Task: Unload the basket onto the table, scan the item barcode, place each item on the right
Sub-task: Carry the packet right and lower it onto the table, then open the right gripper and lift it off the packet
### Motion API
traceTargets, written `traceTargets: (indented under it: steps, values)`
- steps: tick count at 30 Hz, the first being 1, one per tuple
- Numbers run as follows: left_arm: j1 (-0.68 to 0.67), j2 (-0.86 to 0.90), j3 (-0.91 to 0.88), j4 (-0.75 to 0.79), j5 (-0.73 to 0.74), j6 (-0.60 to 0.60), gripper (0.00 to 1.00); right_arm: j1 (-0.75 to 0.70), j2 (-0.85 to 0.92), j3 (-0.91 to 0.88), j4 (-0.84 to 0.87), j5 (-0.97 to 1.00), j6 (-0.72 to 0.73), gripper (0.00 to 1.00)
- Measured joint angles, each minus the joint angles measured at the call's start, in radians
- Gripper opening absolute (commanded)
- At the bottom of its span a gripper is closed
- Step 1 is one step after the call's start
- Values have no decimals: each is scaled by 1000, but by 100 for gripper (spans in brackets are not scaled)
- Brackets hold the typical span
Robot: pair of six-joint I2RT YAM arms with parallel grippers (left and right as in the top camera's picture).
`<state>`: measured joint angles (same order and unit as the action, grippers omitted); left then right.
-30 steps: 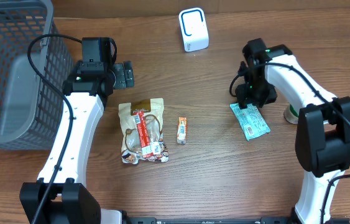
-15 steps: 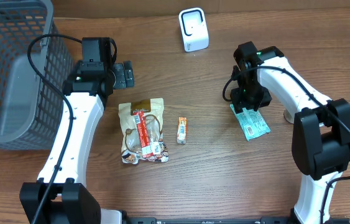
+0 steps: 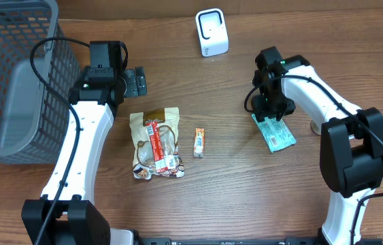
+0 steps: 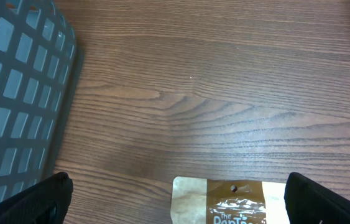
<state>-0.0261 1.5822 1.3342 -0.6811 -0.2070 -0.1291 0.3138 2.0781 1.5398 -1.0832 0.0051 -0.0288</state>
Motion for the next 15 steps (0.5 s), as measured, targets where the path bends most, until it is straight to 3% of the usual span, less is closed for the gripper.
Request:
traceTargets:
  steps: [6, 15]
  values:
    - [0, 0, 0, 0, 0, 0, 100, 0, -23, -71, 66, 2, 0, 58]
    - [0, 0, 0, 0, 0, 0, 100, 0, -26, -50, 7, 2, 3, 62]
